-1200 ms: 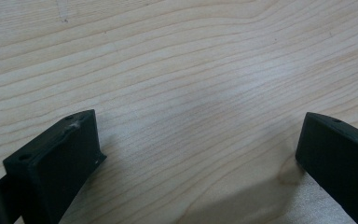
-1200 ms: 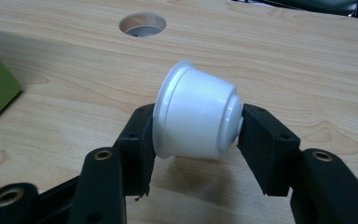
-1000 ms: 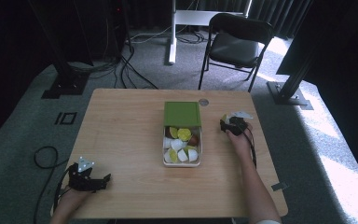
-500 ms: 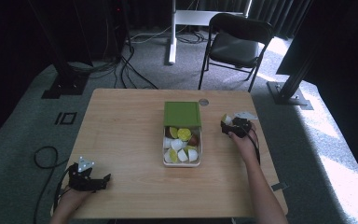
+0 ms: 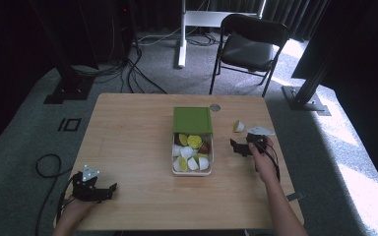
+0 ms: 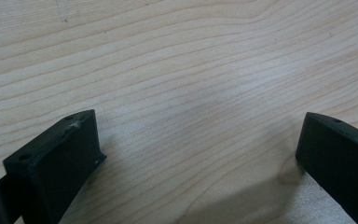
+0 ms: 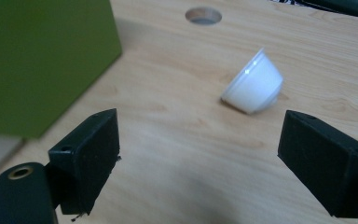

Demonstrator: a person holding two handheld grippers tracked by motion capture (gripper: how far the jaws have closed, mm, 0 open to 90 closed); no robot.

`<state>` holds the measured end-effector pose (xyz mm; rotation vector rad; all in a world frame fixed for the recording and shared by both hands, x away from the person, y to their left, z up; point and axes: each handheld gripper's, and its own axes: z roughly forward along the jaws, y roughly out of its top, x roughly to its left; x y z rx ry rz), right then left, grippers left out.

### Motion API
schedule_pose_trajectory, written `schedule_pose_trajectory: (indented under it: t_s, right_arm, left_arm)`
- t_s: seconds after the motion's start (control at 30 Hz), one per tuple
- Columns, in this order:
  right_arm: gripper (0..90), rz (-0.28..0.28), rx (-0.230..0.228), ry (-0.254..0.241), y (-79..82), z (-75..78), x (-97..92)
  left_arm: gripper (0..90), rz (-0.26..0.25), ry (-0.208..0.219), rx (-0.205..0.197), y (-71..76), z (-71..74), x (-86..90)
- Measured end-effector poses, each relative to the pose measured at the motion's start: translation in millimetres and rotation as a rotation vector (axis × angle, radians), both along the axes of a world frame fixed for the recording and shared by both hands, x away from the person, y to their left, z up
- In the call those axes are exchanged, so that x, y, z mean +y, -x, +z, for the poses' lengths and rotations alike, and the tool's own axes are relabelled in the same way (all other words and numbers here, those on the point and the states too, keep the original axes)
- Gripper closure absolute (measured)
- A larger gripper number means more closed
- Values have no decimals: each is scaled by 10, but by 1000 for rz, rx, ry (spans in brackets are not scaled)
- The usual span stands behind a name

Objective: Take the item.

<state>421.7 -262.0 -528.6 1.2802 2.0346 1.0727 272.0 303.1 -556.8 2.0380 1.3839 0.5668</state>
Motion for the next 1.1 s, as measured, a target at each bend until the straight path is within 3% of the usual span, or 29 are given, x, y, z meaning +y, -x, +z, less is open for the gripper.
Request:
schedule_pose_trajectory:
  t_s: [0.1, 0.43, 0.63, 0.73, 0.87, 1.1]
  right_arm:
    - [124, 47, 14, 19, 67, -23, -19]
    - [125, 191, 29, -43, 383, -83, -52]
    - [130, 222, 15, -23, 579, -145, -86]
    - [131, 233, 9, -42, 674, -161, -97]
    - [131, 319, -1, -2, 809, -186, -100]
    - [132, 411, 4, -7, 996, -193, -117]
  left_arm:
    - [7, 0, 0, 0, 0, 0, 0]
    - [7, 0, 0, 0, 0, 0, 0]
    - [7, 0, 0, 0, 0, 0, 0]
    - [7, 0, 1, 0, 0, 0, 1]
    - [7, 0, 0, 0, 0, 0, 1]
    - [7, 0, 0, 0, 0, 0, 1]
